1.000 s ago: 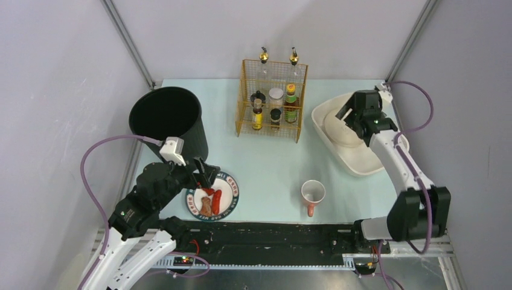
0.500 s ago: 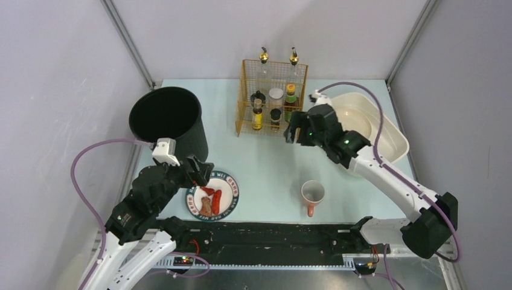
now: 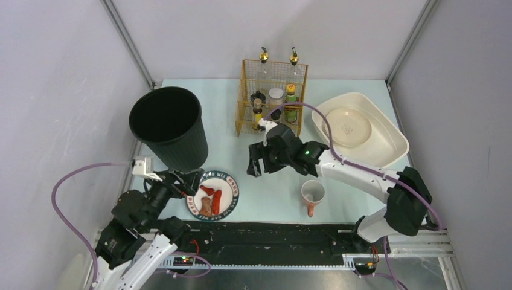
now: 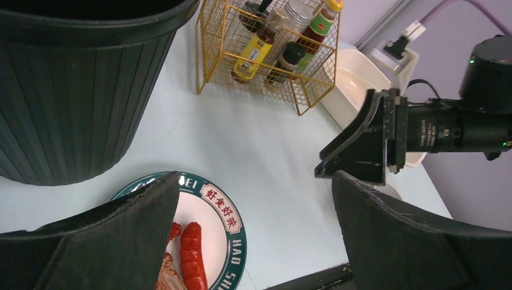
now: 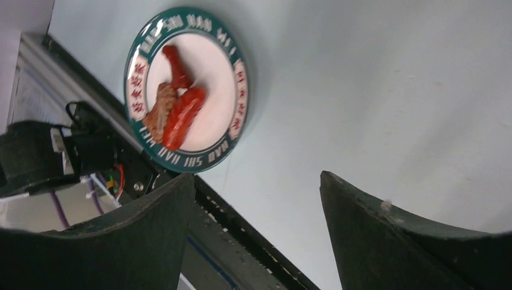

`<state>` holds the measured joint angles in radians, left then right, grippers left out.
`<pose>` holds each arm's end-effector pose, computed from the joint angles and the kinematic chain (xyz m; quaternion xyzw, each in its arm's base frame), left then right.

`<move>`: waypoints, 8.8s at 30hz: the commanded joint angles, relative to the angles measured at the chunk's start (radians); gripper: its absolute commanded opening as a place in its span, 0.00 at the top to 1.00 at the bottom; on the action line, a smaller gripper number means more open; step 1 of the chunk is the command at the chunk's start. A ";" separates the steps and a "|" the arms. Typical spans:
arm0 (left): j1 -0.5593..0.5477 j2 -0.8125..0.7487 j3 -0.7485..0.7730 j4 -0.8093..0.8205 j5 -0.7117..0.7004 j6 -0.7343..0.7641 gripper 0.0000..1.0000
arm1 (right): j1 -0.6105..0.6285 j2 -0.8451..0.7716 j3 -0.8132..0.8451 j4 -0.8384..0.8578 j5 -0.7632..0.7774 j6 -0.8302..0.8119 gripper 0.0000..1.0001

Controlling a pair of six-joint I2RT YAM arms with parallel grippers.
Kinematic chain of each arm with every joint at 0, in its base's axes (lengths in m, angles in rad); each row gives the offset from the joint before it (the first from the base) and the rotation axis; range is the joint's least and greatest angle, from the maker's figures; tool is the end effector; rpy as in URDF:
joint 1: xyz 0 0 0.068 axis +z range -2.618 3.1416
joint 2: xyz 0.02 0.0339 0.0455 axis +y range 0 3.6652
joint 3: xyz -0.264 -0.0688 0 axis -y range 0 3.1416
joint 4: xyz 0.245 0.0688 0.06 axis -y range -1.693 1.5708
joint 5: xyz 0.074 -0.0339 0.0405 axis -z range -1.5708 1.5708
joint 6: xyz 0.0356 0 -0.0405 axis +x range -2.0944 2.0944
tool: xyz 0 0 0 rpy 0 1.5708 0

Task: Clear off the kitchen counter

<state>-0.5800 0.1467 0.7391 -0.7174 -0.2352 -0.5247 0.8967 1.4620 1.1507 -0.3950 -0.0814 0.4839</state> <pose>0.0350 -0.0130 0.3251 -0.0570 0.7466 -0.2698 0.6055 0.2014 0.2567 0.2870 -0.2026 0.8845 0.2950 0.2992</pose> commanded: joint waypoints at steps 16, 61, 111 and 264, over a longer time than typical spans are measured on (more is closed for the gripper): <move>0.006 -0.130 -0.089 0.052 0.062 0.002 0.00 | 0.088 0.256 -0.015 0.265 -0.196 0.109 0.23; 0.006 -0.139 -0.101 0.067 0.083 -0.001 0.00 | 0.123 0.550 -0.064 0.513 -0.257 0.331 0.97; 0.005 -0.309 -0.115 0.070 0.027 -0.016 0.03 | -0.290 -0.079 0.068 0.024 -0.486 0.125 1.00; 0.005 -0.266 -0.121 0.086 0.060 -0.012 0.00 | -1.091 -0.416 -0.240 0.193 0.018 0.292 1.00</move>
<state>-0.5800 0.0063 0.6209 -0.6594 -0.1627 -0.5411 -0.1333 1.0298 0.9440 -0.2596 0.0574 0.6701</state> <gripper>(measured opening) 0.995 0.034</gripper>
